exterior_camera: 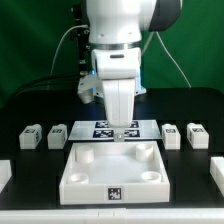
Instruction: Assemble one leg
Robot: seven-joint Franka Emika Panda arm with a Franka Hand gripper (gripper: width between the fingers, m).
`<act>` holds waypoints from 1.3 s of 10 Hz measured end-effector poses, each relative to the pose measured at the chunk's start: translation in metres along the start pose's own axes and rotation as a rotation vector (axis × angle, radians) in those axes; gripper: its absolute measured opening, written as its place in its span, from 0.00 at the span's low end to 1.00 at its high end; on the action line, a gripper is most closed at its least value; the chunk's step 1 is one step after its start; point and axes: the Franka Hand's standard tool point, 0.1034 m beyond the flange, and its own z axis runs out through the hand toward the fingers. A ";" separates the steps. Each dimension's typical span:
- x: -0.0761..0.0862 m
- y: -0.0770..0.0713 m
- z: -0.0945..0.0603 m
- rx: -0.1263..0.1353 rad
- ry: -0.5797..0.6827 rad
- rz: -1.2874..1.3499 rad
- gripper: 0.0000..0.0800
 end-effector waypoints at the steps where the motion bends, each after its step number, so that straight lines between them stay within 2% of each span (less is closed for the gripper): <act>1: -0.005 -0.006 0.013 0.018 0.007 0.016 0.81; 3: -0.005 -0.007 0.028 0.028 0.015 0.026 0.81; 5: 0.006 -0.003 0.031 0.034 0.013 0.103 0.81; 6: 0.005 -0.003 0.031 0.034 0.013 0.092 0.81; 8: 0.004 -0.003 0.031 0.034 0.013 0.097 0.48; 9: 0.004 -0.003 0.031 0.035 0.013 0.098 0.48; 10: 0.004 -0.004 0.031 0.035 0.013 0.098 0.26; 11: 0.003 -0.004 0.031 0.035 0.013 0.099 0.26; 12: 0.003 -0.002 0.030 0.027 0.013 0.099 0.08; 13: 0.003 -0.002 0.030 0.026 0.013 0.099 0.08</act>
Offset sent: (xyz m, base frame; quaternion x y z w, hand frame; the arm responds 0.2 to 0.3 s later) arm 0.0175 0.0088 -0.0101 0.0006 -0.0151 0.0179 0.9997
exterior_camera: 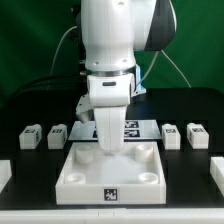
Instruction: Assemble one leg
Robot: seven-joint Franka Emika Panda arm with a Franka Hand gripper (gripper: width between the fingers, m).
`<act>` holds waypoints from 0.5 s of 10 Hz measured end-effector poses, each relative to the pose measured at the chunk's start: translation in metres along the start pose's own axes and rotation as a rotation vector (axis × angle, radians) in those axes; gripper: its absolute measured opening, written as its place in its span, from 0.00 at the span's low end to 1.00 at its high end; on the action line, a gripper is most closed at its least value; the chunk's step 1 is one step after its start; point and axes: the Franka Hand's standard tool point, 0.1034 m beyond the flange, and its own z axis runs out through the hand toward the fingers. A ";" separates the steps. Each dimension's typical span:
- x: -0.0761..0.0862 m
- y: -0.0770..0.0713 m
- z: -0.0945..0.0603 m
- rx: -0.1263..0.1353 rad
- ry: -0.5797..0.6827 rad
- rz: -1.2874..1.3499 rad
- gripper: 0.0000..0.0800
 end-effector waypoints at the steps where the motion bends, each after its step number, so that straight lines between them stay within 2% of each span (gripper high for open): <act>1: 0.000 0.000 0.000 0.000 0.000 0.000 0.08; 5: 0.000 0.000 0.000 -0.001 0.000 0.000 0.08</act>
Offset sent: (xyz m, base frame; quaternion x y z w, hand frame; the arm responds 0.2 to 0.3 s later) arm 0.0000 0.0000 0.0000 0.0000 0.0000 0.0000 1.0000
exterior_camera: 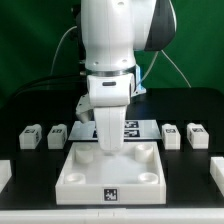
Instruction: Assemble one leg
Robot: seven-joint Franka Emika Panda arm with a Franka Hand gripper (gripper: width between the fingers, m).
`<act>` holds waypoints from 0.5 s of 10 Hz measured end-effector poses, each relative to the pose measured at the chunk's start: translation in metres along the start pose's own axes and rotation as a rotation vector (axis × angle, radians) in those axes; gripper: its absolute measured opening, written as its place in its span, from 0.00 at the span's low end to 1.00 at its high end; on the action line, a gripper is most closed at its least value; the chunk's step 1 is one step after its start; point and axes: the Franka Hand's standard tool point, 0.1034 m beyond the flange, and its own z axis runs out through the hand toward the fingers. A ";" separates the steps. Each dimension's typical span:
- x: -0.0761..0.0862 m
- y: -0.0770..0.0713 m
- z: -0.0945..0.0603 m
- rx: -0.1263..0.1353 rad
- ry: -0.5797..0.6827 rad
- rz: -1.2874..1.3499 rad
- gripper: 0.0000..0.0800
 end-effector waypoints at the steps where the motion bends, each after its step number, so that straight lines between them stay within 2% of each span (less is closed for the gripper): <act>1: 0.000 0.001 -0.001 -0.002 0.000 0.000 0.08; 3: 0.010 0.021 -0.004 -0.023 0.006 -0.041 0.08; 5: 0.044 0.033 -0.006 -0.044 0.033 -0.065 0.08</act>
Offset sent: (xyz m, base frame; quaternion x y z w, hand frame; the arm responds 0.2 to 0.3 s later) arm 0.0375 0.0718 0.0076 -0.0528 0.0585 -0.0387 0.9961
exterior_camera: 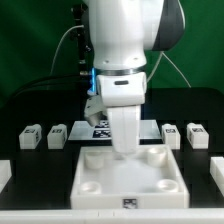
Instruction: Assemble one leg
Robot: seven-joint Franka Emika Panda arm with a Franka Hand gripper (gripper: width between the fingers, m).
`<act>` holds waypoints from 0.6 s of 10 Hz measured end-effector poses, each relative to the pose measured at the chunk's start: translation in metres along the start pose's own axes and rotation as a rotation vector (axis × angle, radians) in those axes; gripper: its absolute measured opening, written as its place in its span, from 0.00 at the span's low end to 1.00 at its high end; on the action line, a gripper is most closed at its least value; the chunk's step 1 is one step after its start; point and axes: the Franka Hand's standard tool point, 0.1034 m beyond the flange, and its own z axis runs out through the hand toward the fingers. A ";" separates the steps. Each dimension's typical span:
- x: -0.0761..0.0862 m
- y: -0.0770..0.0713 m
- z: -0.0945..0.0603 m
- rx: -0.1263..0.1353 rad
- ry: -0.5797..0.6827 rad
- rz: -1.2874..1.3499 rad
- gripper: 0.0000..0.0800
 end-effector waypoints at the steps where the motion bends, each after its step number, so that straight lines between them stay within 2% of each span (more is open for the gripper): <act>1: 0.013 0.008 0.002 -0.005 0.011 0.013 0.08; 3: 0.029 0.018 0.006 -0.011 0.026 0.030 0.08; 6: 0.034 0.023 0.006 -0.010 0.031 0.030 0.08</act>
Offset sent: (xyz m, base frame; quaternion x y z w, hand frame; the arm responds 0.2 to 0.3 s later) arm 0.0154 0.0240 -0.0070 -0.0161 0.0196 0.0197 0.9995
